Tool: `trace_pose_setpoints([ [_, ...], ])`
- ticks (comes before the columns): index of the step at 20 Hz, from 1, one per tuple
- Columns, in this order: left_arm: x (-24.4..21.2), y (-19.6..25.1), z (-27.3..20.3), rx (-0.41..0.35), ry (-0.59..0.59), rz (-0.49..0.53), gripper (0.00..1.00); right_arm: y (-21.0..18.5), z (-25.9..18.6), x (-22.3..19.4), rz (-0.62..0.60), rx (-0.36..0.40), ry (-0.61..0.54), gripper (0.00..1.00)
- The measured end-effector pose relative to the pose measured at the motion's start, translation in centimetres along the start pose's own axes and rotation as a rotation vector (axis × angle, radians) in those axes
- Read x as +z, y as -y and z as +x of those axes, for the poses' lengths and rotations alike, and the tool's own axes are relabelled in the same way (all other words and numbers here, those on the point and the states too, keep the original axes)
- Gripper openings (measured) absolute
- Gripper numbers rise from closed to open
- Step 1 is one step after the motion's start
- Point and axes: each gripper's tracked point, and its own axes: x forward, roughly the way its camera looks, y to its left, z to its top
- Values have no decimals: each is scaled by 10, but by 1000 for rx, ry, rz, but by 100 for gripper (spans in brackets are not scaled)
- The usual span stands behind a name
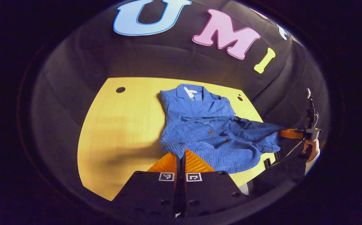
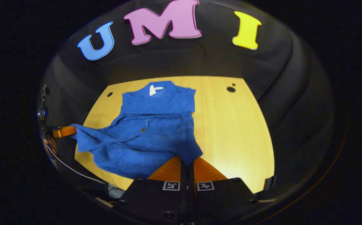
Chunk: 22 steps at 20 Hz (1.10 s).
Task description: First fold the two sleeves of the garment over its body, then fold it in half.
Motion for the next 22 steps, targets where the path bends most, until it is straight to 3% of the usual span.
trace_pose_setpoints([
  [5, 90, -10, 36, 81, 100, 27, 0, -6, 40, 115, -74, -13, 166, 5],
  [8, 135, -23, 83, 147, 113, -41, 0, 1, 101, 171, -96, -16, 198, 5],
  [10, 148, -47, 124, 237, 78, -2, 0, 7, 156, 194, -78, -12, 179, 5],
  [16, 144, -87, 241, 404, -127, 30, 0, 3, 311, 183, -81, 10, 22, 5],
  [20, 155, -102, 273, 461, -136, 118, 0, 1, 361, 183, -80, 32, 3, 5],
  [22, 158, -107, 276, 497, -144, 154, 4, 2, 375, 186, -41, 48, 7, 10],
])
